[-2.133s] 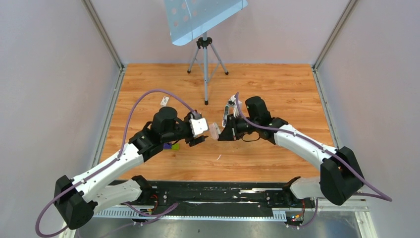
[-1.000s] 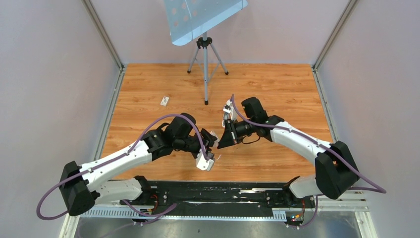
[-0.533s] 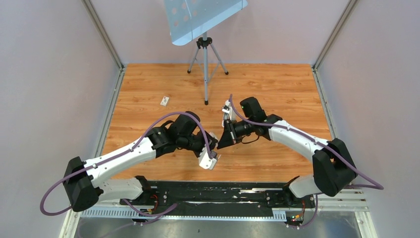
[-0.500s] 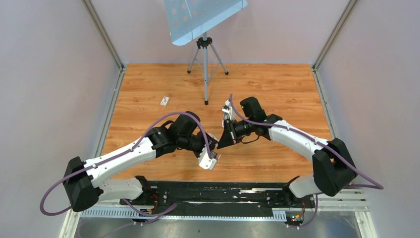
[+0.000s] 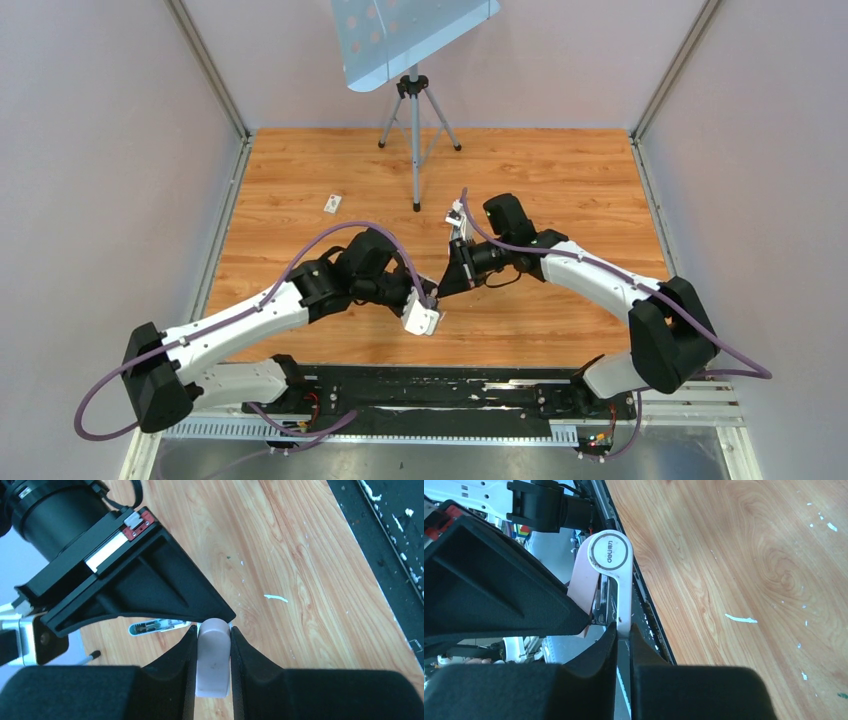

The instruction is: Load the staples into the stapler

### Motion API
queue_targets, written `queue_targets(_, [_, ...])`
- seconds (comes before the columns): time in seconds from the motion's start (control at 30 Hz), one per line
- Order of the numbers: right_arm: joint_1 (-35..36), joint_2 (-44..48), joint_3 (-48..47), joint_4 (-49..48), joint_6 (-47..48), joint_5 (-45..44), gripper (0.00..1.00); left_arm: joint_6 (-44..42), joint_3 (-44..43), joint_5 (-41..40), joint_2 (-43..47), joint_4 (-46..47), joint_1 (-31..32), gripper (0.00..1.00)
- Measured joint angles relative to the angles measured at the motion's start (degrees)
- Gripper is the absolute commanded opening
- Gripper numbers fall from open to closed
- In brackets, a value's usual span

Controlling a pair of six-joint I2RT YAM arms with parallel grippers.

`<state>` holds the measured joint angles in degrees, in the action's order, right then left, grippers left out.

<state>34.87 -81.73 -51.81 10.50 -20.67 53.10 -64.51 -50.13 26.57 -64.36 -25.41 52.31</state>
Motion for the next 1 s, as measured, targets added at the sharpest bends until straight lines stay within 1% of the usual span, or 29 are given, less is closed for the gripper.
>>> queue_targets(0.1, [0.00, -0.04, 0.02, -1.20, 0.17, 0.81, 0.09, 3.37, 1.68, 0.74, 2.12, 2.10, -0.92, 0.00])
queue_targets(0.37, [-0.92, -3.34, 1.88, -4.85, 0.96, 1.27, 0.09, 12.15, 6.29, 5.70, 7.65, 4.37, -6.88, 0.00])
queue_targets(0.47, [-0.94, -4.63, 2.69, -5.97, 0.92, 2.01, 0.12, 14.29, 7.76, 6.08, 8.13, 5.44, -7.50, 0.00])
queue_targets(0.57, [-0.96, -4.85, 2.93, -6.60, 0.83, 1.97, 0.17, 17.75, 9.73, 5.73, 9.09, 8.20, -7.85, 0.00])
queue_targets(0.67, [-1.22, -4.42, 2.93, -7.23, 0.87, 0.92, 0.26, 22.45, 10.75, 4.83, 10.10, 11.02, -8.48, 0.00])
queue_targets(0.77, [-1.49, -3.19, 3.41, -7.06, 1.62, -1.01, 0.38, 26.45, 10.80, 2.97, 11.06, 15.10, -9.22, 0.00])
queue_targets(0.83, [-1.53, -2.10, 3.91, -6.34, 2.34, -2.01, 0.44, 28.61, 10.75, 1.86, 11.61, 17.55, -9.57, 0.00])
queue_targets(0.93, [-1.53, 0.24, 4.04, -5.77, 3.65, -3.19, 0.52, 31.08, 10.73, 0.66, 11.65, 19.02, -9.77, 0.00])
queue_targets(1.0, [-1.53, 2.56, 4.04, -5.77, 4.63, -4.11, 0.59, 32.48, 10.73, -0.26, 11.65, 19.15, -9.77, 0.00])
